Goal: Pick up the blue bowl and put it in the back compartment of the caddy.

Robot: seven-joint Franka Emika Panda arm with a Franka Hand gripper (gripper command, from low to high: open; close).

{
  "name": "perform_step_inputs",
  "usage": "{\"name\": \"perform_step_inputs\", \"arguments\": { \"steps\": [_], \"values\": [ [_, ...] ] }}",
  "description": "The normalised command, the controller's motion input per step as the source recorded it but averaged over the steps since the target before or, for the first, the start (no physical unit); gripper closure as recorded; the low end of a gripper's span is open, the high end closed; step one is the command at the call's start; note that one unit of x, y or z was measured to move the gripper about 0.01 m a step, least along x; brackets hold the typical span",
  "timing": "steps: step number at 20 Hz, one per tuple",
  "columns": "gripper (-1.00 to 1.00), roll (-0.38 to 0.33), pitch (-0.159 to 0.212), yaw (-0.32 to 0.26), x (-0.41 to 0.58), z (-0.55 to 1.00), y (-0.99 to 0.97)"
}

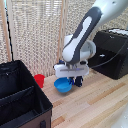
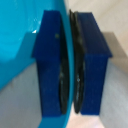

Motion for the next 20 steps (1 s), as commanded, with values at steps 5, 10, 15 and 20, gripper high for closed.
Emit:
{"name": "perform_step_inputs", "arguments": {
  "steps": [5, 10, 15, 20],
  "values": [
    [1.00, 0.016, 0.133, 0.156, 0.531, 0.93, 0.19],
    [1.00, 0.066, 0.152, 0.177, 0.558, 0.89, 0.24],
    [1.00, 0.081, 0.129, 0.105, 0.542, 0.88, 0.41],
    [1.00, 0.108, 0.045, 0.009, 0.433, 0.74, 0.62]
  ]
}}
